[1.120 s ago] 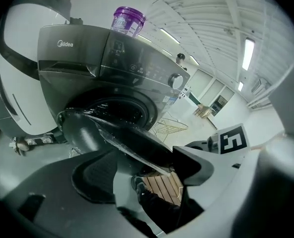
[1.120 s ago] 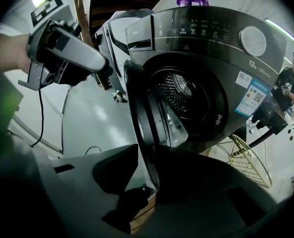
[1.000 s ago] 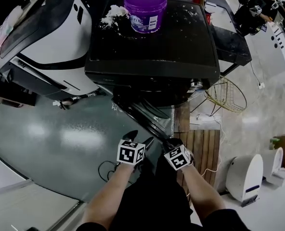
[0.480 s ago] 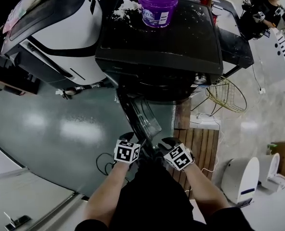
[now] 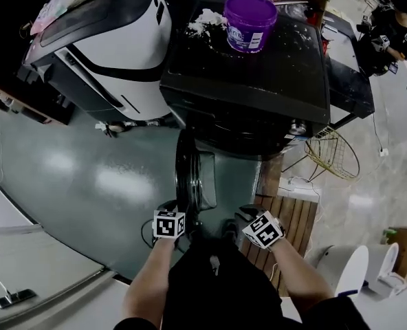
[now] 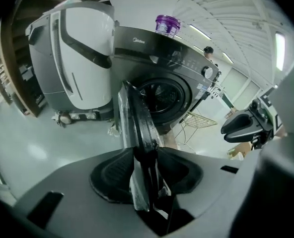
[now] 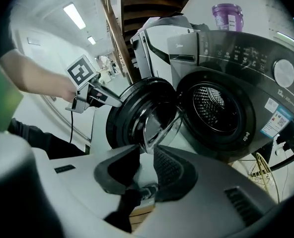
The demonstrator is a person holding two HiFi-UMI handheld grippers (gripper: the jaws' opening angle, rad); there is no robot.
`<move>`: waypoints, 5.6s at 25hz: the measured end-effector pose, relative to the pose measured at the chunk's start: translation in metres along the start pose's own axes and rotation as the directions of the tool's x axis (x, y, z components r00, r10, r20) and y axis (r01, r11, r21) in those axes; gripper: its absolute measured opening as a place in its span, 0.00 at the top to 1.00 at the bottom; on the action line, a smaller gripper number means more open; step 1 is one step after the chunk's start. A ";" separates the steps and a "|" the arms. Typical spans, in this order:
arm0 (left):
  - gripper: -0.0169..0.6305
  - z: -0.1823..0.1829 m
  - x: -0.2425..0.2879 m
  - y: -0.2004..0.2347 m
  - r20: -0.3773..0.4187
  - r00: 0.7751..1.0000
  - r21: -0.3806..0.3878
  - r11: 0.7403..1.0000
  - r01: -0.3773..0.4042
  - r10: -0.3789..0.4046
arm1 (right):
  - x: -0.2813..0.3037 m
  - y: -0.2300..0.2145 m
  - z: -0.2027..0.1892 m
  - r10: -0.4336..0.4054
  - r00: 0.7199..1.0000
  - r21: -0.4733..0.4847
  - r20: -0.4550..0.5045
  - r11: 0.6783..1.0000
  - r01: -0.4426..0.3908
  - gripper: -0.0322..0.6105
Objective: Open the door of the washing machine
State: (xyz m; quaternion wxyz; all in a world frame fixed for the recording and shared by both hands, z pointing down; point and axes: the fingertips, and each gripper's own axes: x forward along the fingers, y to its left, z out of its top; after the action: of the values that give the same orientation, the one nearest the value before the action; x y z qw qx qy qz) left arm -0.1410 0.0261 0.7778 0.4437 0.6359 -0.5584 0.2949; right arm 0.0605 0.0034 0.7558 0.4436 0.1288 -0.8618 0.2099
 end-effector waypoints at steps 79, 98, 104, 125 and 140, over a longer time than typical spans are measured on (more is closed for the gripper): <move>0.79 0.103 -0.164 0.195 0.289 0.957 0.138 0.989 -0.055 0.013 | -0.017 0.089 0.233 -0.124 0.950 0.186 0.286 0.980 0.072 0.85; 0.80 0.196 -0.268 0.093 0.584 0.811 0.087 0.992 -0.090 0.023 | -0.148 0.064 0.275 -0.093 0.842 0.063 0.532 0.996 0.070 0.92; 0.80 0.217 -0.306 0.038 0.667 0.745 0.062 0.998 -0.032 -0.018 | -0.197 0.062 0.287 -0.055 0.778 0.006 0.626 0.998 0.066 0.92; 0.95 0.208 -0.375 -0.038 0.787 0.616 0.083 0.987 -0.137 0.019 | -0.274 0.066 0.304 0.061 0.690 -0.131 0.721 0.990 0.049 0.92; 0.95 0.229 -0.383 -0.020 0.795 0.607 0.111 0.986 -0.128 -0.010 | -0.292 0.076 0.327 0.074 0.615 -0.150 0.785 0.986 0.072 0.93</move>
State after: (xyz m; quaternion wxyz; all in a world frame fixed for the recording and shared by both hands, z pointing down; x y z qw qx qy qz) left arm -0.2265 -0.0068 0.3405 0.0899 0.7145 -0.6926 0.0406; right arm -0.0356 -0.0749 0.3278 0.0293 0.1698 -0.9832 0.0594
